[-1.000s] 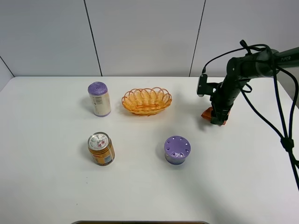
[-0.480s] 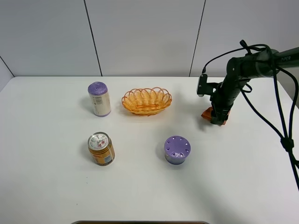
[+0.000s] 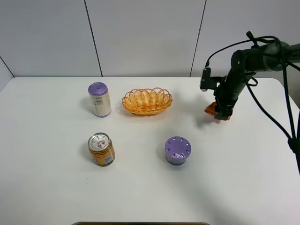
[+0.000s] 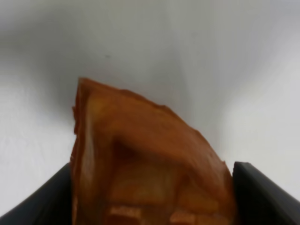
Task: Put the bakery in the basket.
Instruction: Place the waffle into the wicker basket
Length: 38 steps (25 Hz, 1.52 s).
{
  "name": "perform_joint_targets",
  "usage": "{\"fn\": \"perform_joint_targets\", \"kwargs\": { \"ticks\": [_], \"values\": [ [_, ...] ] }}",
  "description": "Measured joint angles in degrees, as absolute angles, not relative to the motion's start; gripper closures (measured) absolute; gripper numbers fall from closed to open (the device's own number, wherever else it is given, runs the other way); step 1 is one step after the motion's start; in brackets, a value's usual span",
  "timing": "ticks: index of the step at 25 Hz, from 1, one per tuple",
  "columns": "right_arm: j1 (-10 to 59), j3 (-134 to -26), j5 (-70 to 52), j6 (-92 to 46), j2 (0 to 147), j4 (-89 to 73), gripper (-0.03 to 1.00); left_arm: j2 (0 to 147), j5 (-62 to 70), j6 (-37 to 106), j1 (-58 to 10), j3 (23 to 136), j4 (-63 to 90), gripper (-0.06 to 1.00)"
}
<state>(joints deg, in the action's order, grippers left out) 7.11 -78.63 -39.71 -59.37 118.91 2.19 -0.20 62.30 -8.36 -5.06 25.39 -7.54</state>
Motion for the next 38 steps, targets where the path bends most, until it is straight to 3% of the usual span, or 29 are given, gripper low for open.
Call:
{"fn": "perform_joint_targets", "kwargs": {
  "ticks": [8, 18, 30, 38],
  "values": [
    [8.23, -78.63, -41.80, -48.20, 109.31, 2.25, 0.34, -0.20, 62.30, -8.36, -5.06, 25.39, -7.54, -0.04],
    [17.22, -78.63, -37.80, -37.24, 100.01, -4.82, 0.34, -0.20, 62.30, -8.36, -5.06, 25.39, -7.54, -0.04],
    [29.81, -78.57, -13.82, -18.31, 103.06, -13.21, 0.34, -0.20, 62.30, -8.36, -5.06, 25.39, -7.54, -0.04],
    [33.58, -78.57, -3.08, -16.22, 112.24, -18.25, 0.34, -0.20, 62.30, -8.36, -5.06, 25.39, -7.59, -0.04]
  ]
}}
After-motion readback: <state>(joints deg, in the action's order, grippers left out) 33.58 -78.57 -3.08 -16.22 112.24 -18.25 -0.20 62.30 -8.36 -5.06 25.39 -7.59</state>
